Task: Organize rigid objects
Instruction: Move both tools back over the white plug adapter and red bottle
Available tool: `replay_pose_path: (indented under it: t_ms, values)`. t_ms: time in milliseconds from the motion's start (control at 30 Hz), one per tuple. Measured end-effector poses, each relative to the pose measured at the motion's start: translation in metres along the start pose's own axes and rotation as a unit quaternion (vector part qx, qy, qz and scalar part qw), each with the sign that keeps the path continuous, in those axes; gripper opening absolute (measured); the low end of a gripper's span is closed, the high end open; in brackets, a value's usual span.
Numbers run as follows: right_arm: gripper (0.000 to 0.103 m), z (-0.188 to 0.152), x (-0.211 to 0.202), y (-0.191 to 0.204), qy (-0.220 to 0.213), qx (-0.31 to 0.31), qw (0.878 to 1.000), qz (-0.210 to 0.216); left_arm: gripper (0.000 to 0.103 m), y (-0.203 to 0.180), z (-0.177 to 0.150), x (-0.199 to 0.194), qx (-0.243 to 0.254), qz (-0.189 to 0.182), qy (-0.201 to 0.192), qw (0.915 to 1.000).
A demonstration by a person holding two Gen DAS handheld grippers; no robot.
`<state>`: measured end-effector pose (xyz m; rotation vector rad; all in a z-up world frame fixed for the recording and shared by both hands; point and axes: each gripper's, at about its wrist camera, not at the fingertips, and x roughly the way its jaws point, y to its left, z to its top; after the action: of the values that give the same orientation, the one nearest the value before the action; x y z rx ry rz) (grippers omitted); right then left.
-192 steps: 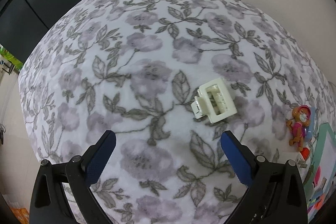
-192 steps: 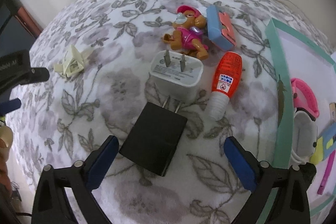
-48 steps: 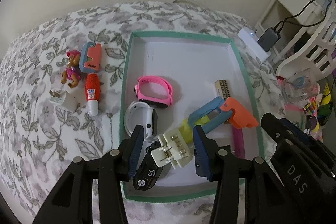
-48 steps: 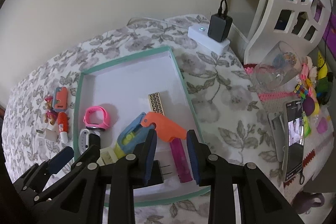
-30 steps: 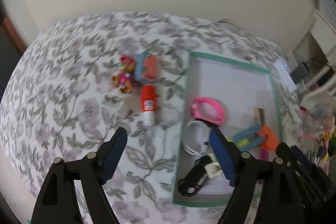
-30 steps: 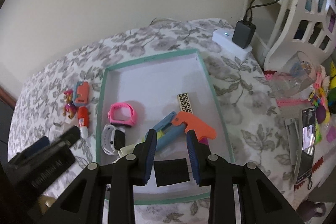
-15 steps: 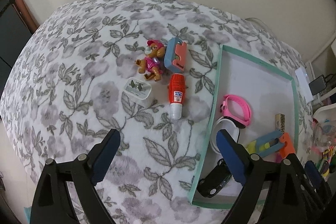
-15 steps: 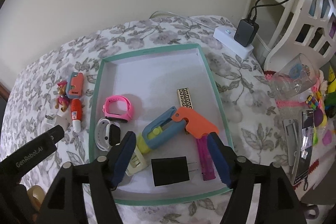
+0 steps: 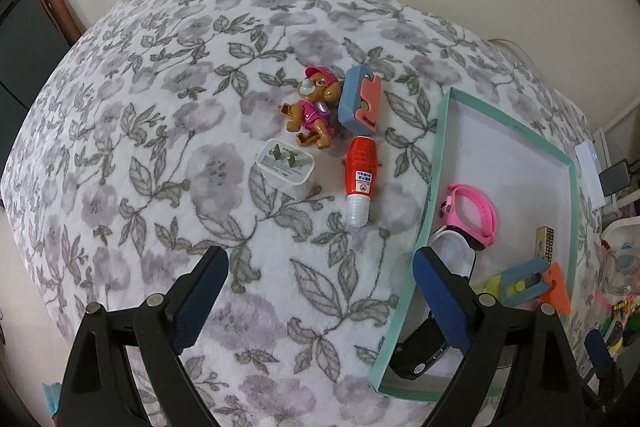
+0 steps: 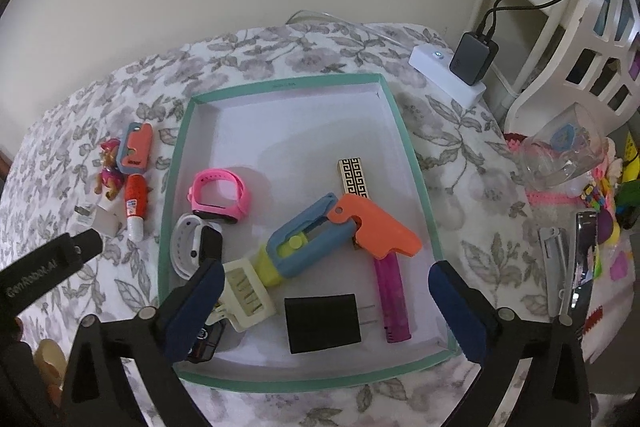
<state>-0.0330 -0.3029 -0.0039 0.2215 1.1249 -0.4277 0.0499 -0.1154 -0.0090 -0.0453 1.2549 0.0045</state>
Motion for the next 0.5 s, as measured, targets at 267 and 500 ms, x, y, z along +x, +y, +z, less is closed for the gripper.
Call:
replay_pose_path:
  t_ms: [267,500]
  values:
    - [0.103,-0.002,0.005,0.011,0.012,-0.001,1.000,0.023,0.103,0.032,0.014,0.000,-0.053,-0.014,-0.003,0.9985]
    - [0.103,-0.003,0.000,0.047,0.007,-0.032,0.998,0.059,0.103,0.078,0.032,-0.010,-0.099,-0.014,-0.029,0.9945]
